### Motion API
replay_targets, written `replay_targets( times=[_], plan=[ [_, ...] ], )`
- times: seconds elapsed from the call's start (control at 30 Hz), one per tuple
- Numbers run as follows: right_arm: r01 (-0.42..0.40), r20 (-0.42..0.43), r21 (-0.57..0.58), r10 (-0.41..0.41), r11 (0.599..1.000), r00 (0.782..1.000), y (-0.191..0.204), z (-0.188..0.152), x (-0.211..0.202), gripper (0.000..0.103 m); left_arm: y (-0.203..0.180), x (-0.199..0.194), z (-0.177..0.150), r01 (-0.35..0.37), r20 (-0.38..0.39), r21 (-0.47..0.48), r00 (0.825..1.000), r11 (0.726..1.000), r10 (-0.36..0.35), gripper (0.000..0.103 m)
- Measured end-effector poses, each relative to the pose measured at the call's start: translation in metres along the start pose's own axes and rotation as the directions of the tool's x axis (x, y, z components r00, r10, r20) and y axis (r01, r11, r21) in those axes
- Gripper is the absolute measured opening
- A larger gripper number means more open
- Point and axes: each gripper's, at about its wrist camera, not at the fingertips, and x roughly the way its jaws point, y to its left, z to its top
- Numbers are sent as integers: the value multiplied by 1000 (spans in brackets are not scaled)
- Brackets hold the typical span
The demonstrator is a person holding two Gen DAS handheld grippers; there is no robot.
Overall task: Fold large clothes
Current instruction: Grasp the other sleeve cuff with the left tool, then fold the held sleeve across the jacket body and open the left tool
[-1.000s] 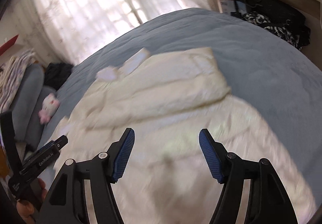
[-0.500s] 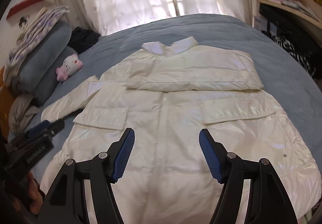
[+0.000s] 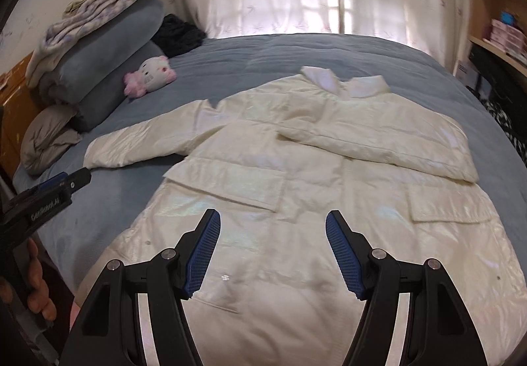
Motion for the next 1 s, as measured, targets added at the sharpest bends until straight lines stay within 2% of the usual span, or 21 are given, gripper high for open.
replay_targets(
  times=[0.13, 0.2, 0.27, 0.37, 0.6, 0.7, 0.87, 1.0],
  plan=[
    [-18, -28, -36, 17, 999, 999, 24, 3, 16, 68, 31, 15, 8, 10, -7, -60, 1000, 998, -10, 47],
    [-31, -44, -51, 29, 998, 999, 34, 7, 26, 68, 43, 23, 11, 32, -14, -91, 999, 995, -33, 49],
    [-38, -50, -68, 35, 997, 998, 43, 15, 35, 68, 57, 33, 14, 42, -20, -129, 999, 991, -45, 55],
    [-44, -35, -87, 41, 995, 999, 50, 31, 46, 68, 77, 48, 20, 57, -33, -187, 997, 981, -64, 57],
    [-45, 67, -130, 54, 990, 996, 88, 111, 68, 69, 120, 86, 47, 98, -42, -313, 992, 944, -117, 57],
    [-53, 87, -150, 67, 987, 994, 110, 142, 89, 69, 147, 109, 64, 140, -45, -377, 985, 916, -169, 58],
    [-79, 50, -174, 89, 982, 995, 143, 169, 143, 69, 188, 157, 73, 92, -77, -467, 987, 879, -144, 58],
    [-88, 9, -177, 91, 980, 996, 156, 169, 190, 69, 208, 195, 66, 86, -116, -525, 978, 847, -171, 58]
  ],
)
